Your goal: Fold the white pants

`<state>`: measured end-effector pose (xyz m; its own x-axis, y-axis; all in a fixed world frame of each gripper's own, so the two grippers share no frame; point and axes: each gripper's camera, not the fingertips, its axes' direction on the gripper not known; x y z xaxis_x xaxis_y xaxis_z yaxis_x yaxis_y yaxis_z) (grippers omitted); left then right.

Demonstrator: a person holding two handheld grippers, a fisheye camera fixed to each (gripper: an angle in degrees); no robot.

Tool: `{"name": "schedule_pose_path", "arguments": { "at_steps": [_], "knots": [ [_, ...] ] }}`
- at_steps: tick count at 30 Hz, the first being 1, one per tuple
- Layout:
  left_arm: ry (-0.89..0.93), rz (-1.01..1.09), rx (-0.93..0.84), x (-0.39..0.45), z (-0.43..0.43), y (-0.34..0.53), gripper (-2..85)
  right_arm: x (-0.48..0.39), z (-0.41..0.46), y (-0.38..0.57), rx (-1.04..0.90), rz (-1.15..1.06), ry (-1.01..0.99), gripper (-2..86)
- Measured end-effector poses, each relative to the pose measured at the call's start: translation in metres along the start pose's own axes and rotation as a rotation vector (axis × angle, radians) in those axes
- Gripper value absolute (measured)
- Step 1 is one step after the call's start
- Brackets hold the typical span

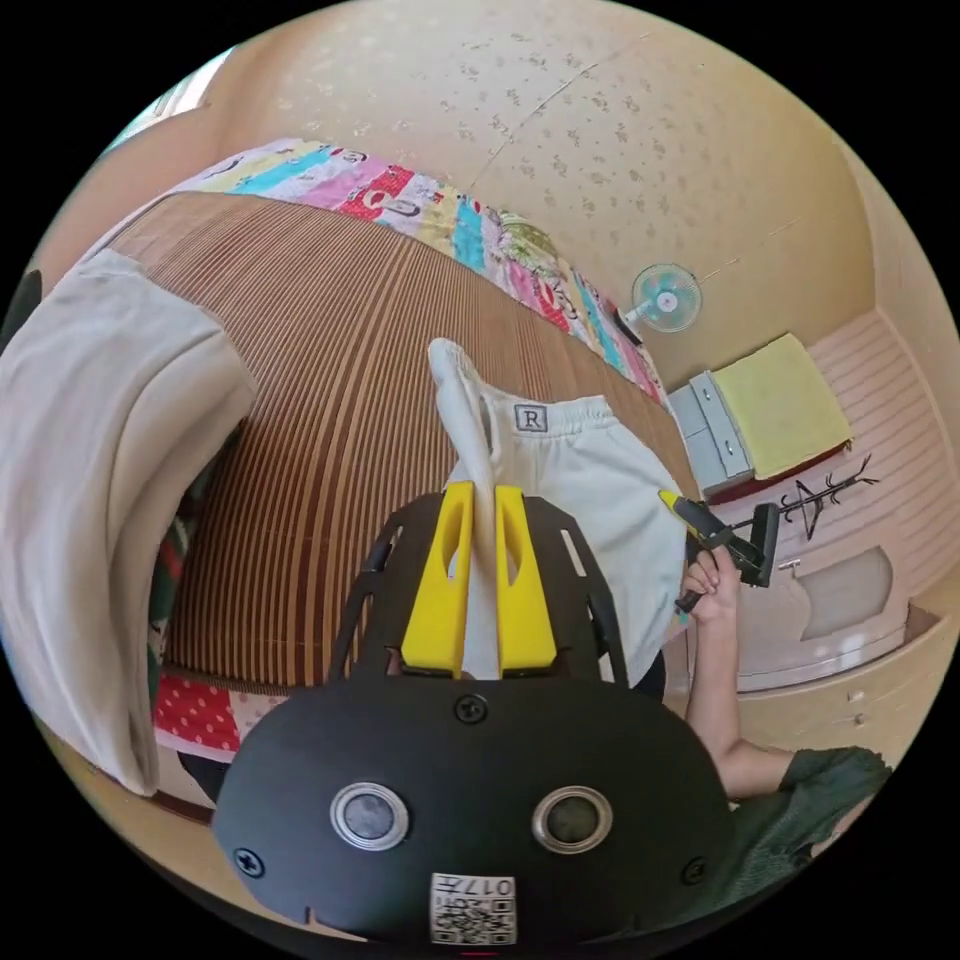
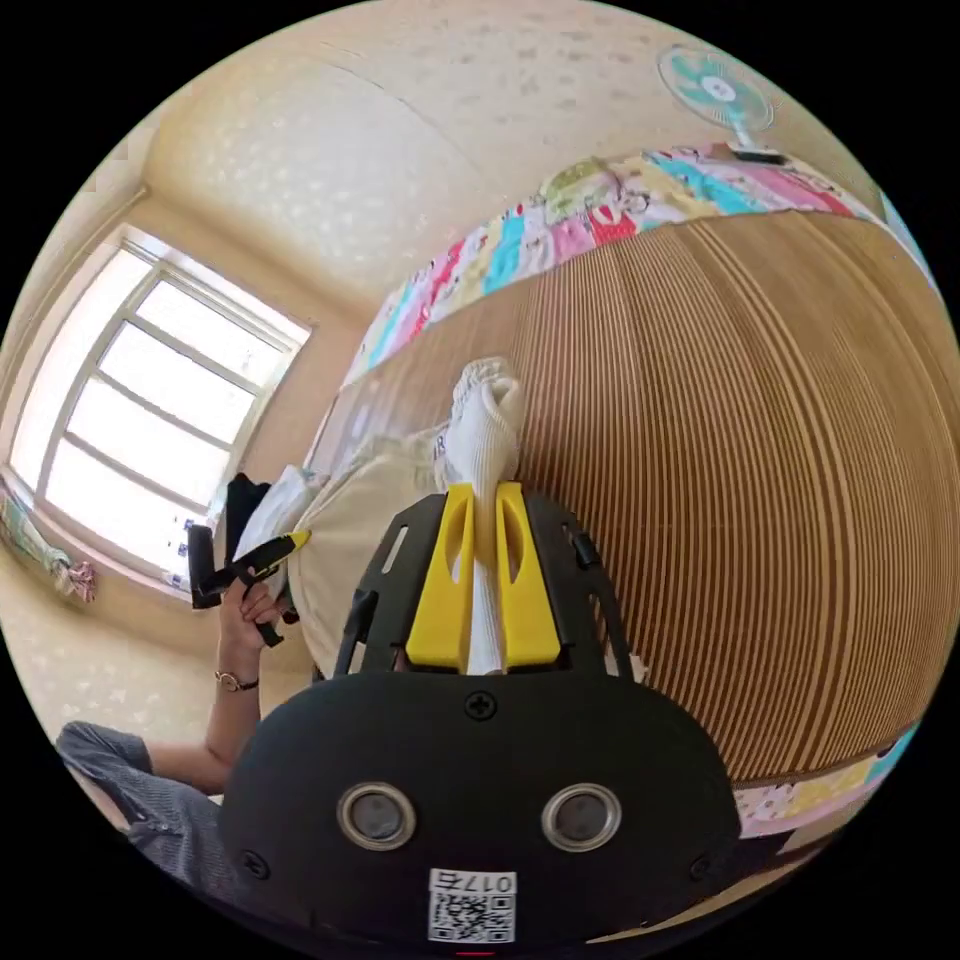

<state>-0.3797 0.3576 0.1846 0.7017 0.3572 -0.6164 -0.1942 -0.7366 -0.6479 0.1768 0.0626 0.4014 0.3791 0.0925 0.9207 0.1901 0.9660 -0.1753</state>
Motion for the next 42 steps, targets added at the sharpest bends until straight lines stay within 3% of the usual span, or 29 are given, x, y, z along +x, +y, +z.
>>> {"name": "schedule_pose_path", "arguments": {
  "at_steps": [5,9,11,14,16,19,22,25,27,28,31,33,34,37,42],
  "knots": [
    [0.121,0.142,0.373,0.081,-0.141,0.066,2.8,-0.082,-0.131,0.052,0.347,-0.078,0.126,2.8],
    [0.125,0.345,0.659,0.163,-0.230,0.115,2.9,-0.147,-0.226,0.099,0.675,-0.183,0.049,2.8],
    [0.125,0.437,0.892,0.208,-0.289,0.154,3.2,-0.182,-0.262,0.126,0.839,-0.289,0.016,2.8],
    [0.214,0.540,1.167,0.238,-0.357,0.206,3.9,-0.219,-0.315,0.175,1.092,-0.454,-0.190,2.8],
    [0.251,0.577,1.253,0.248,-0.386,0.228,4.3,-0.233,-0.335,0.197,1.178,-0.537,-0.256,2.8],
    [0.200,0.588,1.146,0.265,-0.405,0.227,4.4,-0.255,-0.346,0.201,1.117,-0.499,-0.092,2.9],
    [0.275,0.471,0.998,0.252,-0.376,0.199,4.4,-0.235,-0.323,0.189,1.059,-0.385,-0.115,2.8],
    [0.239,0.317,1.001,0.239,-0.328,0.169,4.3,-0.222,-0.283,0.155,0.999,-0.290,-0.030,2.8],
    [0.196,0.289,1.008,0.250,-0.308,0.128,4.2,-0.220,-0.247,0.074,0.932,-0.268,0.050,2.8],
    [0.181,0.326,0.986,0.269,-0.301,0.077,4.2,-0.219,-0.238,0.042,0.915,-0.266,0.065,2.8],
    [-0.125,0.503,0.899,0.352,-0.279,-0.103,4.8,-0.212,-0.190,-0.164,0.818,-0.282,0.178,3.0],
    [-0.204,0.439,0.743,0.364,-0.259,-0.212,5.8,-0.197,-0.145,-0.296,0.471,-0.193,0.340,3.7],
    [-0.261,0.352,0.596,0.356,-0.244,-0.263,6.6,-0.195,-0.134,-0.312,0.393,-0.174,0.393,3.8],
    [-0.323,0.380,0.344,0.323,-0.190,-0.297,7.4,-0.195,-0.075,-0.315,0.136,-0.307,0.536,3.9],
    [-0.324,0.552,0.043,0.209,-0.028,-0.200,7.8,-0.104,0.045,-0.159,-0.118,-0.461,0.424,4.3]
  ]
}}
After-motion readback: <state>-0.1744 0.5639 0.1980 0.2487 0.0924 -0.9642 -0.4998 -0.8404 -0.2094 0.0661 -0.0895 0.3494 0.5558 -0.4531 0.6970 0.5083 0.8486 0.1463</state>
